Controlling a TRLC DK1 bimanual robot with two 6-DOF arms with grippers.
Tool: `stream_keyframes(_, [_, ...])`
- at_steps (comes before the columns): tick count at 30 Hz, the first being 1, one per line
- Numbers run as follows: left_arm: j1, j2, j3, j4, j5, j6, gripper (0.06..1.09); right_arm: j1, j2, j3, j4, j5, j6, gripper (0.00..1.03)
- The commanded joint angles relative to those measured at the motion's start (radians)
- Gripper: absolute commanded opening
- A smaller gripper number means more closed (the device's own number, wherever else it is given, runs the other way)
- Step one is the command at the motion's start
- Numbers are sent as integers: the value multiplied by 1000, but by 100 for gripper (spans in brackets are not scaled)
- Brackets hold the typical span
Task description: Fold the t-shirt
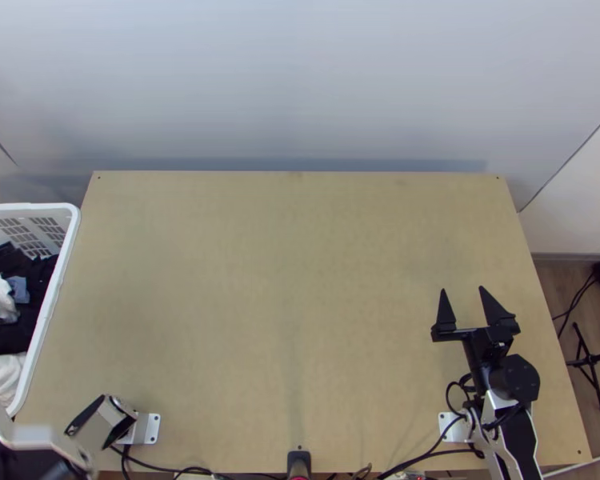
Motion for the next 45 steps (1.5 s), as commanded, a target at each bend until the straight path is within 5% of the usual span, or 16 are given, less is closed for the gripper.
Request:
stream_keyframes(1, [165, 214, -4, 44, 51, 128, 104, 0, 0, 0, 1, 0, 3, 99])
stream_keyframes(12, [234, 465, -21, 189, -28, 306, 103, 0, 0, 0, -1, 0, 3, 99])
stream_keyframes(16, [234, 536, 3, 217, -28, 337, 92, 0, 0, 0, 1, 0, 2, 99])
stream_keyframes(36, [162, 855, 83, 461, -126, 317, 92, 0, 0, 0, 1, 0, 3, 99])
stream_keyframes(39, [160, 876, 83, 507, -128, 317, 83, 0, 0, 0, -1, 0, 3, 99])
stream_keyframes(42, [157, 893, 75, 590, -134, 316, 52, 0, 0, 0, 1, 0, 3, 99])
stream_keyframes(45, [156, 915, 88, 626, -140, 320, 50, 0, 0, 0, -1, 0, 3, 99])
